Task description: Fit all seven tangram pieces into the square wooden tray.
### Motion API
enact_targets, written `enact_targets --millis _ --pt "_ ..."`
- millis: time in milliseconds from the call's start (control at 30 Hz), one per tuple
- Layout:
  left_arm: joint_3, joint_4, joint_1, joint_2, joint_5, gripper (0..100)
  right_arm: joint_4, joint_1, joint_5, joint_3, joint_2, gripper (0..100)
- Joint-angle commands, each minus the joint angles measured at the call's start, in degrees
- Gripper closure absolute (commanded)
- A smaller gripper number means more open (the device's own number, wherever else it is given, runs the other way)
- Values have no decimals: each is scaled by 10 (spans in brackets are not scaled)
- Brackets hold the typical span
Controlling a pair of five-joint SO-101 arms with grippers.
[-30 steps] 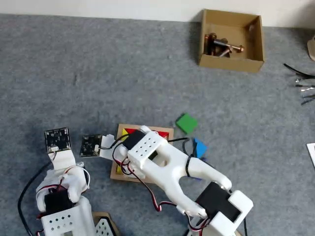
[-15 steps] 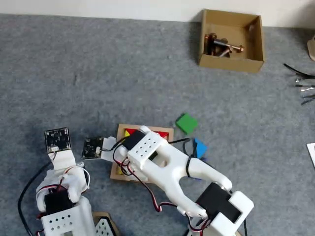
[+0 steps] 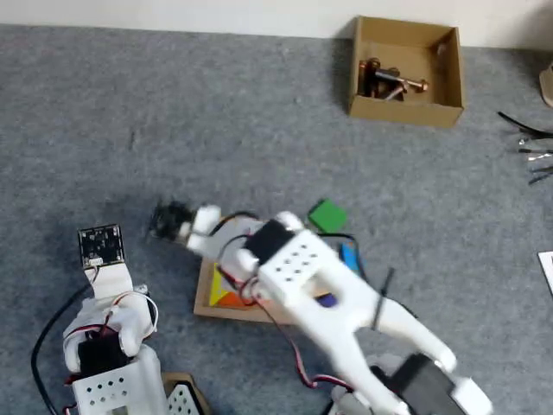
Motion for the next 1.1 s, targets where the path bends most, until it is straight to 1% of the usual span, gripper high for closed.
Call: enact_targets --millis 0,133,167,267,467,667,833,1067 --pt "11 2 -7 -3 6 995 -13 37 -13 36 -54 925" --pt "11 2 -7 -3 6 995 -14 39 -15 94 -54 993" --pt "11 2 -7 -3 6 995 -14 38 -15 106 -54 996" --pt "11 2 -7 -3 6 995 -17 39 -14 135 -54 994" --pt "11 2 -7 -3 6 995 -83 39 -13 190 -54 994" --pt "11 2 -7 -3 6 995 -92 46 -13 197 -54 994" --pt "11 2 -7 -3 6 995 -128 73 -13 204 -53 994" --pt "11 2 -7 -3 6 995 -141 73 -13 211 -53 994"
